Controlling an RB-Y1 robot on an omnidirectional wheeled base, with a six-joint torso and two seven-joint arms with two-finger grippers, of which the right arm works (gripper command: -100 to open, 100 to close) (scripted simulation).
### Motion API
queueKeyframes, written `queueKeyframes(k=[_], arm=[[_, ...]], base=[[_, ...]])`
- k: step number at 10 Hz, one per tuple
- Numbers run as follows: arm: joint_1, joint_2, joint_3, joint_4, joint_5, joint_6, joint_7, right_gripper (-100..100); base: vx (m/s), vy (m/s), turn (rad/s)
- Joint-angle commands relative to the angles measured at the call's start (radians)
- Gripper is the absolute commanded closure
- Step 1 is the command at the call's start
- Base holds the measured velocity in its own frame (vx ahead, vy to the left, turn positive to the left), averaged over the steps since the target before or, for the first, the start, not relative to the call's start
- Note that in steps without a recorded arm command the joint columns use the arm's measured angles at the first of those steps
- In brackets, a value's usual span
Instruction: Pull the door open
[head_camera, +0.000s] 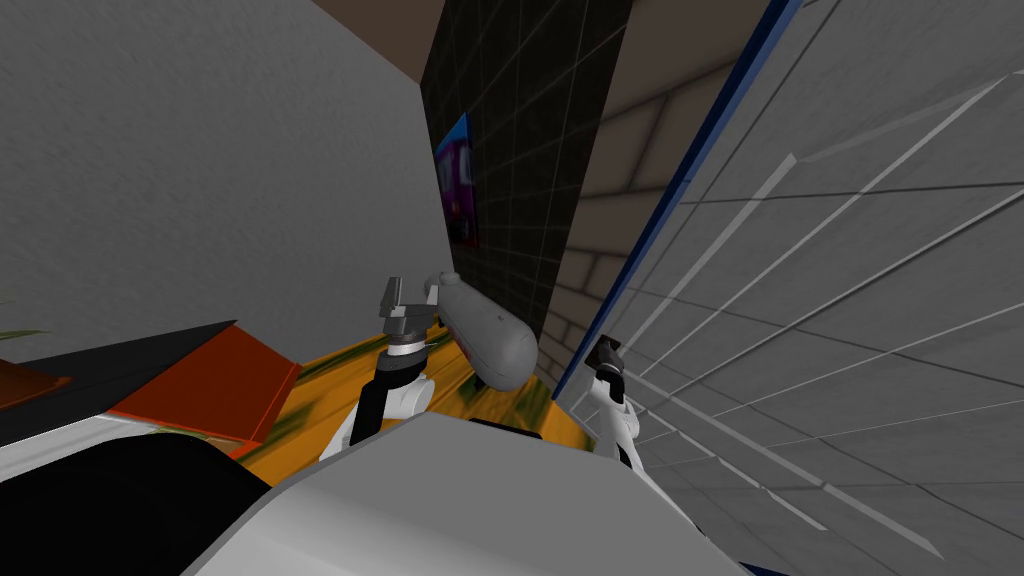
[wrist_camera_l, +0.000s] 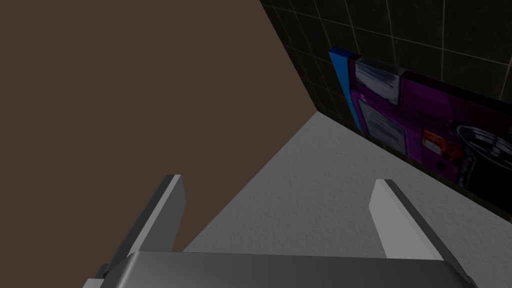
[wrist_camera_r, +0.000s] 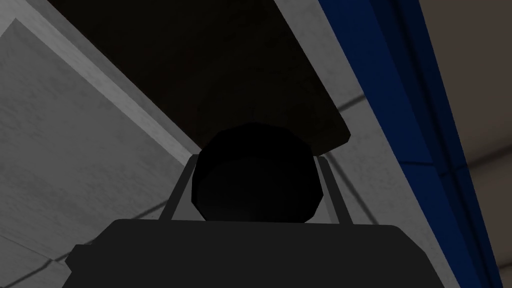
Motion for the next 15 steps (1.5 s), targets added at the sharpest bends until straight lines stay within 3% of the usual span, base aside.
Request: queueKeyframes(k=[1, 10, 14, 15], arm=[[-0.004, -0.008, 0.020, -0.001, -0.026, -0.002, -0.050, 100], [0.006, -0.035, 0.077, 0.004, -0.120, -0.005, -0.264, 100], [0.012, -0.051, 0.114, 0.007, -0.179, -0.008, -0.383, 100], [0.012, -0.051, 0.114, 0.007, -0.179, -0.008, -0.387, 100]], base=[[-0.032, 0.001, 0.020], [-0.026, -0.001, 0.013], [-0.027, -0.001, 0.013], [-0.023, 0.000, 0.011]])
